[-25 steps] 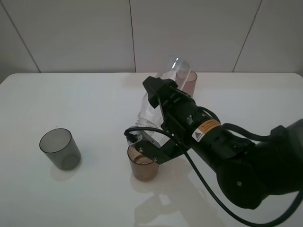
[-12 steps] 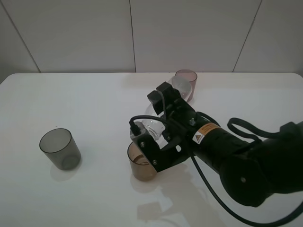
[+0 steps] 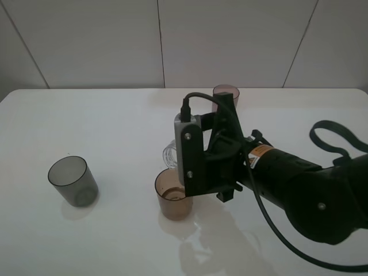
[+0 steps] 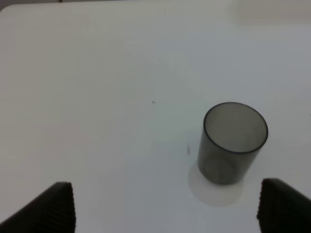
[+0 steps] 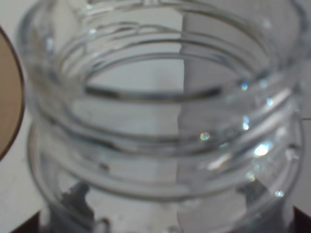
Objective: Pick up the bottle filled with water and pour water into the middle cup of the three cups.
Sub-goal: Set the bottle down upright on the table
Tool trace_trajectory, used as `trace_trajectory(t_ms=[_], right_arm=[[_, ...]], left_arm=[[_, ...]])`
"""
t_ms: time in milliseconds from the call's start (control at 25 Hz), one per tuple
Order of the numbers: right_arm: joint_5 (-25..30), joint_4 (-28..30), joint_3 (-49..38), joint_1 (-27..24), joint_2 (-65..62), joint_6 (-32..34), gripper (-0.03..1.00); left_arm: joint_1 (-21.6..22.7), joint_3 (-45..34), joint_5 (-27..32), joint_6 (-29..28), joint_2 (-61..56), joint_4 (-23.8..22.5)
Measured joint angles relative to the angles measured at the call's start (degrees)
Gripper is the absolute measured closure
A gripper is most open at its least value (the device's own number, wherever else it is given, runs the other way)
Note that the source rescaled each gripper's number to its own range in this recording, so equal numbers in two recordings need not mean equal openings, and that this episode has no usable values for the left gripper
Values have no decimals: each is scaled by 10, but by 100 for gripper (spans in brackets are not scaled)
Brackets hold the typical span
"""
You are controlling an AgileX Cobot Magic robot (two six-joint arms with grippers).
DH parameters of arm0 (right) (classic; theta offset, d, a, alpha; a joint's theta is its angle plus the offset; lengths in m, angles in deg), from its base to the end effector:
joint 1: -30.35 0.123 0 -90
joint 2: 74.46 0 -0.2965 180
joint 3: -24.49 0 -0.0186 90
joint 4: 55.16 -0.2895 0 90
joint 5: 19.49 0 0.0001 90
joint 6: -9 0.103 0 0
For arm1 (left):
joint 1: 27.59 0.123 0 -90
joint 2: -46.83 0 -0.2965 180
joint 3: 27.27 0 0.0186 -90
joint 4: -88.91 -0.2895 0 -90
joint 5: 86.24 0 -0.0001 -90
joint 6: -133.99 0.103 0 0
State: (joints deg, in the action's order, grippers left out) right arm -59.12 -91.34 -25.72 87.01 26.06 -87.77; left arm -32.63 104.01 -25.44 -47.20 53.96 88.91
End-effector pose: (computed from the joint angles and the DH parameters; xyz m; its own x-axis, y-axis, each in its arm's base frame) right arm 0.1956 0.2268 0.1277 0.4483 -0.8745 -0.1852 -0.4568 -0.0460 -0.8884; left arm 0.0268 -0.0024 0.2914 -0.4485 0.0187 -0.8936 0.0786 0.9967 -0.0186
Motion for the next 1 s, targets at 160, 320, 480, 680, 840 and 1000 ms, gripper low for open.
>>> trace_trajectory(t_ms=[160, 320, 480, 680, 840, 1000], right_arm=[[-1, -2, 0, 0, -4, 61, 97], [-1, -1, 0, 0, -4, 97, 97], [-1, -1, 0, 0, -4, 137, 97], [-1, -1, 0, 0, -4, 194, 97], [-1, -1, 0, 0, -4, 224, 97], [-1, -1, 0, 0, -5, 230, 97]], left_arm=[[0, 0, 0, 0, 0, 0], [0, 0, 0, 0, 0, 0], [0, 0, 0, 0, 0, 0], [0, 0, 0, 0, 0, 0], [0, 0, 0, 0, 0, 0], [0, 0, 0, 0, 0, 0]])
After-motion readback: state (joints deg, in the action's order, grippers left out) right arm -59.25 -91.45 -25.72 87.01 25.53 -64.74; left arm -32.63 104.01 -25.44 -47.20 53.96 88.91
